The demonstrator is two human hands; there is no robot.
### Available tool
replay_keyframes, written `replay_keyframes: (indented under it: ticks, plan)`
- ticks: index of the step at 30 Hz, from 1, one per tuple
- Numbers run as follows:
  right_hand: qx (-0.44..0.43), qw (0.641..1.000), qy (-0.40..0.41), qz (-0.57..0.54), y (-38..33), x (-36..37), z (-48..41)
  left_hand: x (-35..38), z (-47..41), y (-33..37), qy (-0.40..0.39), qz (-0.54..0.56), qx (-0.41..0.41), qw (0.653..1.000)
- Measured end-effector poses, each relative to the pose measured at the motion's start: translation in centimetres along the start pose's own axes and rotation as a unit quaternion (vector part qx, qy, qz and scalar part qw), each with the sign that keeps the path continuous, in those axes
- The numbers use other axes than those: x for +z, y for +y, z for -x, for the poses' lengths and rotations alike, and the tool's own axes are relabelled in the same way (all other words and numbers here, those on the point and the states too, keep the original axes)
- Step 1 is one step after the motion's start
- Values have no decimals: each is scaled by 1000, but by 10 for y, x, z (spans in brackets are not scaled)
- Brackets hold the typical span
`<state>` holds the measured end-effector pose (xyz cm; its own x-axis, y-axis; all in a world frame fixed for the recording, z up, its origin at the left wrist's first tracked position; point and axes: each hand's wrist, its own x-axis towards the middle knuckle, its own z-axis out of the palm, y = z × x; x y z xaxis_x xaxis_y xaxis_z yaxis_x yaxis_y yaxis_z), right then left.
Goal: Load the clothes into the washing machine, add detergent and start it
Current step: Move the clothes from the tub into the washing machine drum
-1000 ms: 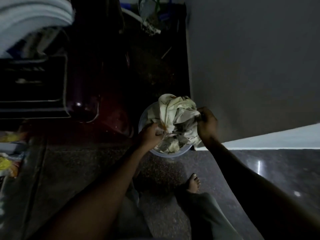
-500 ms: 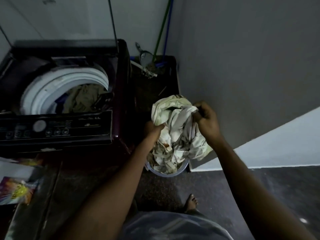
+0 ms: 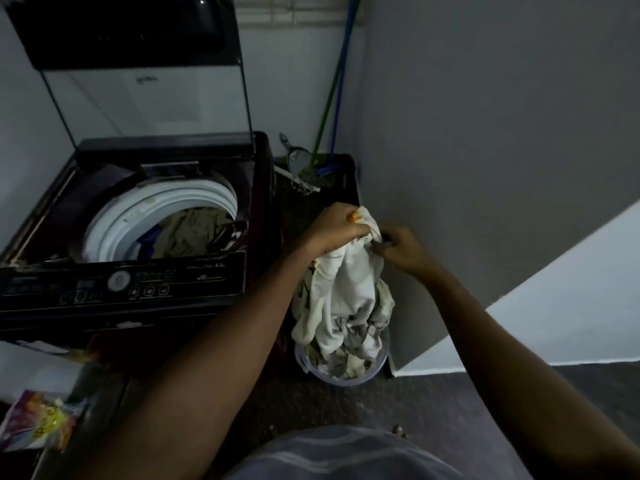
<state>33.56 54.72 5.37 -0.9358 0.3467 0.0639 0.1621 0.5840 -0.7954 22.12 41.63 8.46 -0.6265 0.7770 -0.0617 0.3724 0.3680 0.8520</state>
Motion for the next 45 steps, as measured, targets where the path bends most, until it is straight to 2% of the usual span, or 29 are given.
replay_keyframes:
  ticks: [2,4,7,10,12,14,16,19,21,23,26,29,31,33,36,38,39,42,43,45]
  plan:
    - [3,996,88,-19,-13,-9,-8,-11,4,-11,10,-14,3,1000]
    - [13,985,159,-66,-24,-21,-17,-13,12,-32,12,-39,-32,999]
    - [1,971,214,-109,-43,-36,-27,-4,24,-64,39,-62,-82,994]
    - [26,959,257,-117,-37,-46,-29,-9,27,-71,106,6,-122,987]
    - [62,971,226,-53,-29,-50,-24,-20,21,-61,144,52,-111,982]
    - [51,986,158,-8,-27,-48,-20,-31,13,-37,152,98,-68,981]
    - [20,996,84,-19,-37,-38,-19,-39,6,-4,126,140,-15,982]
    - [-10,998,26,-51,-55,-19,-21,-43,-6,36,76,86,41,993]
    - [-12,997,63,-41,-62,-18,-24,-44,-12,44,72,47,73,994]
    - [-39,987,152,-28,-64,-32,-33,-50,-12,41,103,41,91,990]
    - [-45,969,227,-84,-67,-57,-44,-54,2,24,110,51,80,989]
    - [-61,958,225,-169,-91,-66,-56,-37,10,9,49,98,55,992]
    - [-72,949,191,-242,-121,-63,-64,-19,9,16,44,142,18,989]
    - [-50,940,165,-293,-150,-59,-71,-4,4,32,107,185,-35,976]
    - [-78,919,159,-351,-176,-67,-75,-10,-8,48,242,285,-94,923]
    - [-88,910,131,-383,-174,-79,-71,-27,-16,53,278,304,-75,908]
    - [-94,916,112,-374,-165,-85,-67,-36,-18,59,285,301,-57,908]
    - [-66,969,98,-216,-116,-86,-50,-56,-22,77,289,339,-21,895]
    - [-36,980,82,-177,-98,-76,-42,-60,-25,85,285,376,-17,882]
    - [11,989,1,-146,-72,-42,-32,-62,-30,104,253,471,-23,845]
